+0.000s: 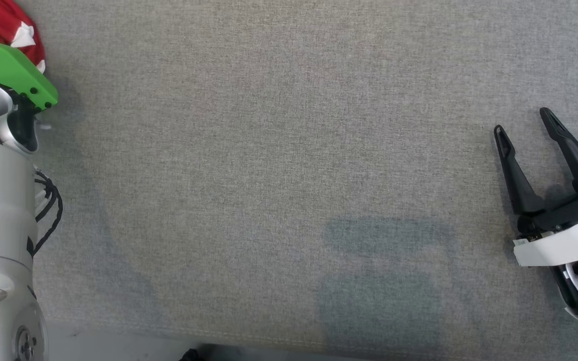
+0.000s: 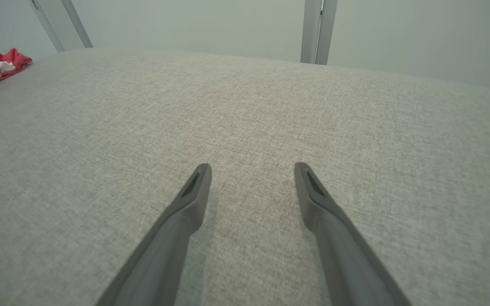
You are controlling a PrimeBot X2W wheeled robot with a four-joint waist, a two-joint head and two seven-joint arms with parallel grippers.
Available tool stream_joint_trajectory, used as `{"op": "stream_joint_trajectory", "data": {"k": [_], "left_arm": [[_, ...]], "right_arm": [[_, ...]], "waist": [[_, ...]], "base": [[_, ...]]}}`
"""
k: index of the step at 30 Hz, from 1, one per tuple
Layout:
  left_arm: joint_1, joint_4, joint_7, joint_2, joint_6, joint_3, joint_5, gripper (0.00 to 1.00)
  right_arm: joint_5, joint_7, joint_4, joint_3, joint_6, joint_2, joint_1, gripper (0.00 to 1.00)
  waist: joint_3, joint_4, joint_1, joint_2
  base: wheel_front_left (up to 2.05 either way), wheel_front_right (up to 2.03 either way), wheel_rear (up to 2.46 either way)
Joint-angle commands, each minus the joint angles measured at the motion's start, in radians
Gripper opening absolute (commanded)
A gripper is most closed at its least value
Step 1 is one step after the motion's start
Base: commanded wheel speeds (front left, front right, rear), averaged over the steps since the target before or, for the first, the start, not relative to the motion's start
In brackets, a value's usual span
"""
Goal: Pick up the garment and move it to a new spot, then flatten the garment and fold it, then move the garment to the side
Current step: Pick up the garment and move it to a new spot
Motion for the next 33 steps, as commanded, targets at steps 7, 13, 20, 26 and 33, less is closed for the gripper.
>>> {"op": "stream_joint_trajectory", "data": {"k": [7,13,20,26,33], "left_arm": [[0.008,-0.021,-0.182,0.016,-0.056,-0.008,-0.001,0.00],[0.026,-0.041,-0.271,0.006,-0.095,-0.027,0.007,0.00],[0.047,-0.103,-0.322,-0.010,-0.133,-0.074,0.020,0.00],[0.075,-0.195,-0.298,-0.028,-0.150,-0.120,0.017,0.00],[0.165,-0.392,-0.180,-0.051,-0.158,-0.180,-0.019,0.00]], "right_arm": [[0.005,0.000,0.025,0.016,-0.001,0.041,-0.015,1.00],[0.005,0.000,0.041,0.023,-0.001,0.080,-0.002,1.00],[0.005,-0.001,0.068,0.032,-0.001,0.136,0.018,1.00],[0.007,-0.001,0.087,0.031,-0.001,0.188,0.031,1.00],[0.012,-0.001,0.105,0.015,-0.001,0.241,0.094,1.00]], "waist": [[-0.063,-0.010,-0.0001,0.0000],[-0.139,-0.023,-0.0001,0.0000],[-0.257,-0.061,-0.0001,0.0000],[-0.368,-0.121,-0.0001,0.0000],[-0.506,-0.224,-0.0001,0.0000]], "base": [[0.00,0.00,0.00],[0.00,0.00,0.00],[0.00,0.00,0.00],[0.00,0.00,0.00],[0.00,0.00,0.00]]}}
